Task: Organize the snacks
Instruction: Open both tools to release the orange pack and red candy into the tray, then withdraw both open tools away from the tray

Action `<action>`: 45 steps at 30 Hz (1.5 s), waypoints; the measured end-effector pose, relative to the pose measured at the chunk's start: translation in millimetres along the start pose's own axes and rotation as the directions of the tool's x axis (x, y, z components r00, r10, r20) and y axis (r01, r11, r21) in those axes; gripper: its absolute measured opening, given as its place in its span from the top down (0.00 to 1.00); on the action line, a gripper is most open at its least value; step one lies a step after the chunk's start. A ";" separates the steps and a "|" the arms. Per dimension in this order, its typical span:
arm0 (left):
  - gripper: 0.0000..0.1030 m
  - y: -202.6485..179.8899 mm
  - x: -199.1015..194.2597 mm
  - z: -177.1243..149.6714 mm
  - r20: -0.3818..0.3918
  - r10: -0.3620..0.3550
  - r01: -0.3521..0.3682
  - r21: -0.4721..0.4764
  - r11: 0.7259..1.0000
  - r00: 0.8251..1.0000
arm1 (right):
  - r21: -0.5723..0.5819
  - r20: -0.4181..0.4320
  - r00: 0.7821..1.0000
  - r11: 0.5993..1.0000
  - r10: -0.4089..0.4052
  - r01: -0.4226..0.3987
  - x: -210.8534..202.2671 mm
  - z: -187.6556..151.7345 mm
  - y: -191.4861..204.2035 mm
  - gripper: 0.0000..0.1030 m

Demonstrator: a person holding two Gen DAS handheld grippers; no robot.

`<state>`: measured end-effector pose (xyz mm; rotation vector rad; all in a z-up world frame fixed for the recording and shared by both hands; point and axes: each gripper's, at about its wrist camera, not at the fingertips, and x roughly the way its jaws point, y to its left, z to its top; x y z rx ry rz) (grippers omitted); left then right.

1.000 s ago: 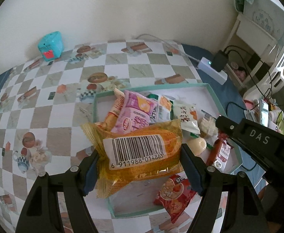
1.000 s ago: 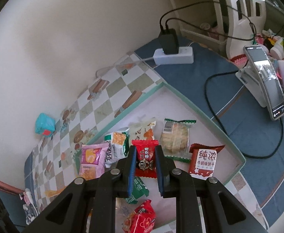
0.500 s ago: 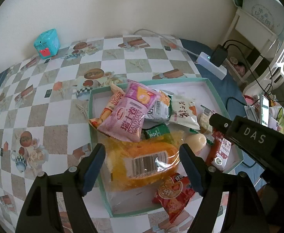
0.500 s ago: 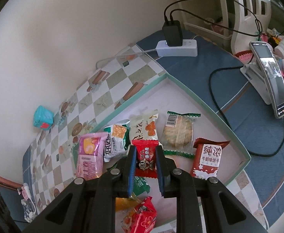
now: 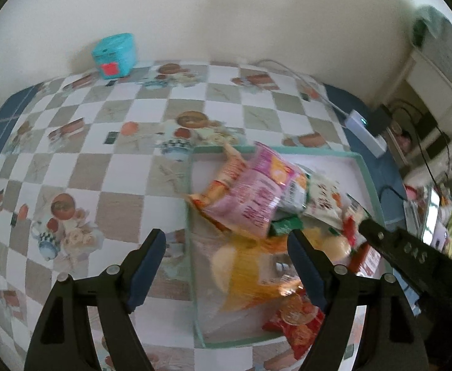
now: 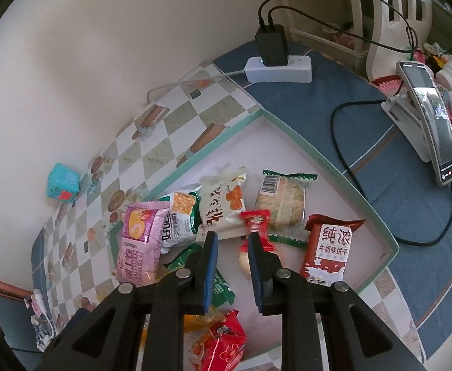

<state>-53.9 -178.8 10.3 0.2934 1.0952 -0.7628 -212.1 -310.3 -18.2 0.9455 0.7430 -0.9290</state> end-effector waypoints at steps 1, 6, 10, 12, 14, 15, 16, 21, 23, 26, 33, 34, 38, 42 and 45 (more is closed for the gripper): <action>0.21 5.6 -0.8 1.7 0.006 0.013 -0.012 -0.020 1.000 1.000 | -0.005 -0.007 1.000 1.000 -0.004 0.004 1.5 -0.3 0.7 0.78; 0.09 32.1 1.6 6.5 0.014 0.091 -0.089 -0.098 0.991 0.996 | -0.026 -0.035 0.999 0.999 -0.036 0.035 8.6 -3.2 4.4 0.64; 0.09 53.0 5.7 7.5 -0.001 0.151 -0.150 -0.143 0.978 0.989 | -0.063 -0.031 0.998 0.997 -0.049 0.047 9.3 -6.3 12.5 0.41; 0.08 62.9 6.5 7.3 -0.007 0.176 -0.174 -0.164 0.971 0.984 | -0.077 -0.029 0.998 0.996 -0.048 0.045 8.9 -7.9 16.4 0.39; 0.08 68.9 6.7 7.0 -0.011 0.195 -0.194 -0.172 0.966 0.981 | -0.099 -0.027 0.999 0.994 -0.048 0.045 8.9 -11.3 22.2 0.33; 0.08 72.5 6.3 6.6 -0.012 0.207 -0.205 -0.176 0.963 0.978 | -0.108 -0.026 0.999 0.993 -0.045 0.042 8.8 -13.0 24.9 0.31; 0.08 75.9 5.7 6.2 -0.013 0.214 -0.213 -0.180 0.960 0.977 | -0.122 -0.023 0.999 0.992 -0.040 0.037 8.5 -15.4 28.2 0.31; 0.08 85.4 4.2 3.2 -0.028 0.254 -0.255 -0.169 0.952 0.967 | -0.173 -0.001 0.999 0.984 -0.037 0.036 4.9 -26.7 39.6 0.19; 0.08 89.6 3.5 -0.5 -0.036 0.269 -0.271 -0.166 0.948 0.962 | -0.186 0.003 0.999 0.982 -0.041 0.041 4.4 -31.6 42.0 0.18; 0.08 94.9 1.5 -6.6 -0.047 0.269 -0.273 -0.169 0.947 0.962 | -0.208 0.016 0.999 0.977 -0.048 0.050 1.1 -40.7 45.6 0.12; 0.08 98.0 -8.6 -24.2 -0.040 0.292 -0.295 -0.138 0.945 0.956 | -0.253 0.059 0.998 0.967 -0.026 0.040 -13.1 -63.3 54.9 0.00; 0.08 97.5 -11.0 -26.9 -0.034 0.294 -0.296 -0.133 0.946 0.955 | -0.260 0.064 0.998 0.965 -0.023 0.039 -15.8 -67.7 55.6 0.00; 0.08 95.6 -22.9 -40.0 -0.005 0.310 -0.308 -0.106 0.945 0.951 | -0.285 0.079 0.997 0.958 -0.019 0.041 -24.2 -79.5 58.4 0.00; 0.08 97.3 -33.3 -53.3 0.015 0.331 -0.328 -0.086 0.941 0.944 | -0.310 0.085 0.996 0.949 -0.023 0.049 -31.7 -93.0 59.5 0.00; 0.08 101.4 -38.6 -63.2 0.019 0.333 -0.330 -0.084 0.940 0.943 | -0.326 0.081 0.996 0.944 -0.029 0.054 -35.6 -104.6 58.6 0.00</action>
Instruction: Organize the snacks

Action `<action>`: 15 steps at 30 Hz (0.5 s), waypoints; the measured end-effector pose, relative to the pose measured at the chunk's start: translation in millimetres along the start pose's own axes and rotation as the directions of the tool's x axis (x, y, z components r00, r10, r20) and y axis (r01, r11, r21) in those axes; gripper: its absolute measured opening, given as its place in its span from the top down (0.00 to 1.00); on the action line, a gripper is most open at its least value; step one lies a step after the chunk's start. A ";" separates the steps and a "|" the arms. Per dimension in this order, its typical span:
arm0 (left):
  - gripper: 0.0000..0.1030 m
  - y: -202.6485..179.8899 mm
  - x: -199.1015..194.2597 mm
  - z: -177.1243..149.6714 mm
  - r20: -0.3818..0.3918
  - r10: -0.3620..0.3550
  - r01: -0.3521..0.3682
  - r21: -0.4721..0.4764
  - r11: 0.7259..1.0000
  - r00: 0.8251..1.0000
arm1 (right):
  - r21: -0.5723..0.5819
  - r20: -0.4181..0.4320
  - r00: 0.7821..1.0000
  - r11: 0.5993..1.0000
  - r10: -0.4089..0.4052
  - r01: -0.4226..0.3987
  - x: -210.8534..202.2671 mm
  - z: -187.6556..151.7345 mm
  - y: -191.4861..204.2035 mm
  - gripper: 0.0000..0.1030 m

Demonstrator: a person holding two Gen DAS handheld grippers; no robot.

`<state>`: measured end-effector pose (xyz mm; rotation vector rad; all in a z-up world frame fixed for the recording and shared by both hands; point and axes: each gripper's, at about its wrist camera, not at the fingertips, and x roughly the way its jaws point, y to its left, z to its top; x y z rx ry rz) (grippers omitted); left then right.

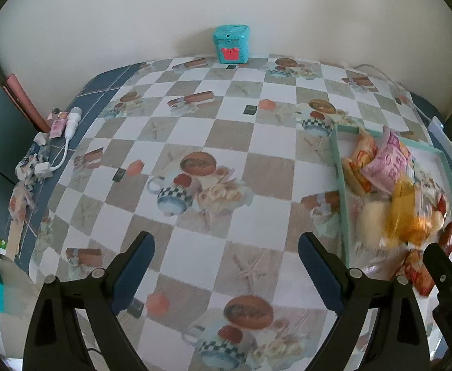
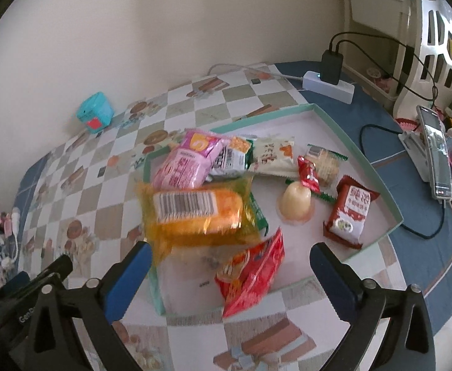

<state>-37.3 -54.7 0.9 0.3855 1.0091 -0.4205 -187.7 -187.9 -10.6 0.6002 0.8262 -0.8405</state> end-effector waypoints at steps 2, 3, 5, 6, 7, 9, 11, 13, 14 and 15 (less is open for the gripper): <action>0.08 4.6 -2.6 -6.8 0.004 0.007 -0.007 0.004 1.000 1.000 | -0.012 -0.001 1.000 1.000 -0.005 0.005 -3.3 -7.5 0.8 0.00; 0.08 5.9 -3.7 -9.4 0.006 0.011 -0.011 0.006 1.000 1.000 | -0.020 -0.002 1.000 1.000 -0.009 0.009 -4.2 -10.3 1.7 0.00; 0.08 9.5 -6.1 -15.1 0.010 0.019 -0.019 0.009 1.000 1.000 | -0.034 -0.008 1.000 0.999 -0.014 0.014 -5.6 -16.7 3.1 0.00; 0.08 11.6 -7.5 -18.9 0.009 0.019 -0.020 0.012 1.000 1.000 | -0.036 -0.011 1.000 0.999 -0.013 0.012 -6.2 -18.2 3.1 0.00; 0.08 12.6 -8.2 -21.9 0.007 0.020 -0.020 0.015 1.000 1.000 | -0.036 -0.008 1.000 0.999 -0.010 0.009 -7.7 -18.9 3.1 0.00; 0.08 13.9 -9.1 -27.5 0.006 0.027 -0.027 0.026 0.999 1.000 | -0.035 0.004 1.000 0.999 -0.019 0.020 -10.2 -18.8 3.0 0.00; 0.08 14.6 -9.7 -31.4 0.003 0.036 -0.036 0.037 0.999 0.999 | -0.038 0.011 1.000 0.999 -0.025 0.025 -12.3 -19.5 4.2 0.00; 0.08 17.2 -10.7 -31.6 0.003 0.031 -0.031 0.029 0.999 1.000 | -0.041 0.015 1.000 0.999 -0.025 0.026 -13.4 -19.6 5.1 0.00; 0.08 18.1 -11.5 -31.6 0.004 0.032 -0.032 0.025 0.999 0.999 | -0.042 0.017 1.000 0.999 -0.026 0.026 -13.9 -19.7 5.3 0.00; 0.08 19.6 -11.6 -31.2 0.005 0.035 -0.035 0.020 0.999 0.999 | -0.043 0.017 1.000 0.999 -0.025 0.026 -13.9 -19.5 5.9 0.00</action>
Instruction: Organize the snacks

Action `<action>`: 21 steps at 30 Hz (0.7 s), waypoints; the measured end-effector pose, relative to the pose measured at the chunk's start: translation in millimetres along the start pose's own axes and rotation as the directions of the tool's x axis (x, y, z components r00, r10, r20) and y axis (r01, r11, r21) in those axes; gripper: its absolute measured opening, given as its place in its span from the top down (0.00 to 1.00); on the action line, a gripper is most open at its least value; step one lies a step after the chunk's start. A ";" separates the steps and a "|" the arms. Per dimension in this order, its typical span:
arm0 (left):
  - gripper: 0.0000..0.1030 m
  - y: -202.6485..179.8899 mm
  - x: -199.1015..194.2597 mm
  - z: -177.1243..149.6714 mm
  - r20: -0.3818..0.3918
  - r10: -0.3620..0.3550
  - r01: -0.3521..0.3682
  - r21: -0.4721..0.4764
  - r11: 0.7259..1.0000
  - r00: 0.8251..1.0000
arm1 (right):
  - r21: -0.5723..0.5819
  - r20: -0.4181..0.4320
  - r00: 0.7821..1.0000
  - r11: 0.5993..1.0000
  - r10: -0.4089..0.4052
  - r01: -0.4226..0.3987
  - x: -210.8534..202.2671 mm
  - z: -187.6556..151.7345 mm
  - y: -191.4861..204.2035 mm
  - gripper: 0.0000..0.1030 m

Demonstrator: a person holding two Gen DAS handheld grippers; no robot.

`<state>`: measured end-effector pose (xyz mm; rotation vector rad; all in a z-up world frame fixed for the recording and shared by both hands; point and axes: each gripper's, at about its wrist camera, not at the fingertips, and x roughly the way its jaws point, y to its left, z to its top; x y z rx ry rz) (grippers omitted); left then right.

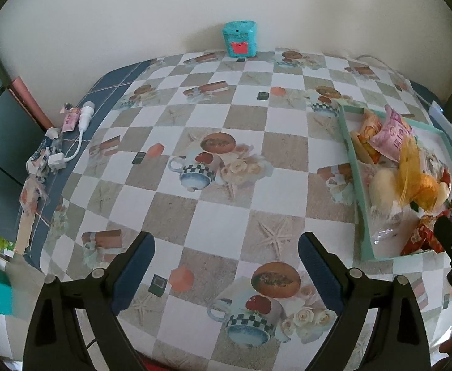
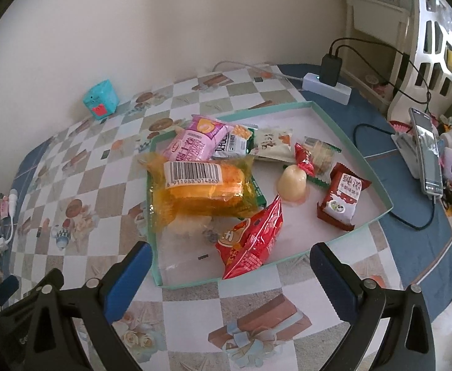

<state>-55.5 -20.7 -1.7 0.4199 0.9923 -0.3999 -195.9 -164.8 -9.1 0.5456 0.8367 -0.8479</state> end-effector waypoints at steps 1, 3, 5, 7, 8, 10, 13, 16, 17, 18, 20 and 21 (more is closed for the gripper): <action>0.08 1.0 0.2 0.1 0.001 0.003 -0.003 -0.002 1.000 1.000 | 0.000 -0.001 1.000 1.000 0.000 0.000 0.3 -0.2 -0.1 0.00; 0.08 2.6 1.2 0.8 0.000 0.004 -0.004 -0.005 1.000 1.000 | 0.001 -0.004 1.000 1.000 0.000 0.000 1.2 -0.1 -0.2 0.00; 0.08 3.8 2.0 1.3 -0.001 0.001 -0.001 -0.008 1.000 1.000 | -0.001 -0.006 1.000 1.000 0.000 0.000 1.6 0.1 0.6 0.00; 0.08 5.0 2.6 1.9 0.002 0.002 -0.002 -0.010 1.000 1.000 | -0.005 -0.006 1.000 1.000 0.001 -0.001 1.5 0.1 1.9 0.00; 0.08 5.9 3.1 2.2 0.002 0.002 -0.002 -0.011 1.000 1.000 | -0.010 -0.007 1.000 1.000 0.001 -0.002 1.6 0.2 2.8 0.00; 0.08 7.5 4.1 2.8 0.002 0.003 -0.003 -0.013 1.000 1.000 | -0.015 -0.010 1.000 1.000 0.002 -0.003 2.4 0.0 4.7 0.00; 0.08 9.5 6.4 4.0 -0.001 0.008 -0.008 -0.014 1.000 1.000 | -0.023 -0.018 1.000 1.000 0.004 -0.005 3.9 -0.6 7.2 0.00; 0.08 11.1 8.2 4.9 -0.007 0.007 -0.007 -0.017 1.000 1.000 | -0.031 -0.022 1.000 1.000 0.006 -0.006 5.2 -0.8 8.9 0.00; 0.08 11.4 8.8 4.9 -0.010 0.006 -0.006 -0.016 1.000 1.000 | -0.033 -0.024 1.000 0.999 0.006 -0.007 5.5 -1.0 9.2 0.00; 0.08 11.6 8.9 4.8 -0.011 0.005 -0.005 -0.016 1.000 1.000 | -0.036 -0.026 1.000 0.999 0.006 -0.007 6.0 -1.0 9.7 0.00; 0.08 11.4 9.3 4.8 -0.013 0.003 -0.003 -0.012 1.000 1.000 | -0.041 -0.034 0.999 0.999 0.007 -0.009 7.7 -1.0 10.9 0.00; 0.08 11.1 9.4 4.7 -0.014 0.002 -0.002 -0.010 1.000 1.000 | -0.042 -0.035 0.999 0.999 0.007 -0.009 8.2 -1.0 11.4 0.00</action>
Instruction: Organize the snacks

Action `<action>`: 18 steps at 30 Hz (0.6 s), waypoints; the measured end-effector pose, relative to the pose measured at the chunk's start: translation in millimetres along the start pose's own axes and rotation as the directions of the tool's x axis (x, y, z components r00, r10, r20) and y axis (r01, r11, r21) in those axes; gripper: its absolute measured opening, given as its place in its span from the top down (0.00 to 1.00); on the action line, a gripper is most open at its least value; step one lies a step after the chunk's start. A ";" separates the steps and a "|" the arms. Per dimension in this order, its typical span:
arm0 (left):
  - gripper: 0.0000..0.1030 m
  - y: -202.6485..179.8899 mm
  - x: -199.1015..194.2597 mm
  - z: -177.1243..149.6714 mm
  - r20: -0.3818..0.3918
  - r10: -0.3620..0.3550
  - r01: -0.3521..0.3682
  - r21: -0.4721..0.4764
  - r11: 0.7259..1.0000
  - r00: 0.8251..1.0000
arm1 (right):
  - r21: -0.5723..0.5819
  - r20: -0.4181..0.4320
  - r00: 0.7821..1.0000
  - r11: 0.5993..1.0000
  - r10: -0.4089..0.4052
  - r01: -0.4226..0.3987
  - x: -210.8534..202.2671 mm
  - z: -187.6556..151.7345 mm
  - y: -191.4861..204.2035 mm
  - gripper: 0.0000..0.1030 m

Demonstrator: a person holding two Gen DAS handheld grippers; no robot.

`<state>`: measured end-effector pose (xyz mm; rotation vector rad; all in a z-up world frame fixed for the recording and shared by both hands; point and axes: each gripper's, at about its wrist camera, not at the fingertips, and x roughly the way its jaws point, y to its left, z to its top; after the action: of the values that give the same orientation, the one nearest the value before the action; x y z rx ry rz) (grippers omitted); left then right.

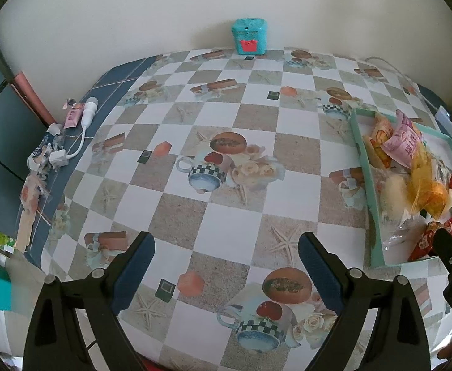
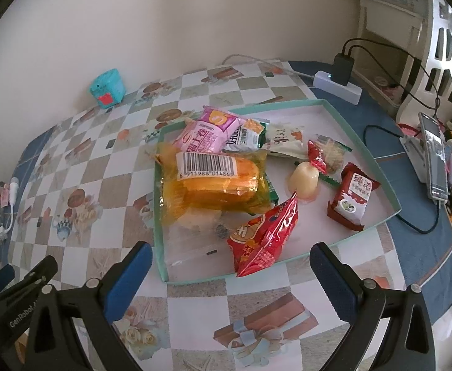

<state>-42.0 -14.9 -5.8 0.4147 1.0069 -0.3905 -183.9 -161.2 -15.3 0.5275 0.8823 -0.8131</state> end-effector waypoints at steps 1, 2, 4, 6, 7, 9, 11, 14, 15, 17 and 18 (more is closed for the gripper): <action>0.08 -0.2 0.1 -0.1 -0.001 -0.001 0.001 0.001 1.000 1.000 | -0.001 -0.002 1.000 1.000 0.000 0.000 0.3 -0.2 0.5 0.00; 0.08 -0.2 0.2 -0.1 -0.002 -0.002 0.002 0.000 1.000 1.000 | -0.002 -0.002 1.000 1.000 0.000 0.000 0.4 -0.3 0.8 0.00; 0.08 0.2 0.3 0.1 -0.003 -0.003 0.003 -0.002 1.000 1.000 | -0.003 -0.002 1.000 1.000 0.000 0.000 0.4 -0.4 0.9 0.00; 0.08 0.4 0.4 0.0 -0.004 -0.004 0.004 -0.002 1.000 1.000 | -0.003 -0.003 1.000 1.000 0.000 0.000 0.5 -0.3 1.1 0.00; 0.08 0.5 0.5 0.0 -0.005 -0.004 0.004 -0.003 1.000 1.000 | -0.003 -0.004 1.000 1.000 0.000 0.000 0.5 -0.3 1.2 0.00; 0.08 0.8 0.5 0.2 -0.005 -0.004 0.004 0.000 1.000 1.000 | -0.003 -0.003 1.000 1.000 0.000 0.000 0.4 -0.4 1.2 0.00; 0.08 0.5 1.2 -0.4 -0.006 -0.004 0.004 0.000 1.000 1.000 | -0.005 -0.004 1.000 1.000 0.000 0.000 0.6 -0.5 1.5 0.00; 0.08 0.1 1.9 -0.5 -0.008 -0.004 0.004 -0.001 1.000 1.000 | -0.007 -0.007 1.000 1.000 0.000 0.000 1.0 -0.8 2.3 0.00; 0.08 0.2 2.1 -0.8 -0.009 -0.004 0.004 0.000 1.000 1.000 | -0.008 -0.008 1.000 1.000 0.000 0.000 1.7 -0.9 2.8 0.00; 0.08 0.0 2.3 -0.7 -0.009 -0.003 0.003 -0.001 1.000 1.000 | -0.010 -0.010 1.000 1.000 0.000 0.000 2.1 -1.0 3.2 0.00; 0.08 0.0 2.7 -0.9 -0.011 -0.003 0.003 -0.002 1.000 1.000 | -0.011 -0.010 1.000 1.000 0.000 0.000 2.3 -1.2 3.5 0.00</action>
<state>-41.4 -14.7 -8.6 0.4144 1.0181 -0.3903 -180.8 -159.2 -17.6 0.5223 0.8959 -0.8053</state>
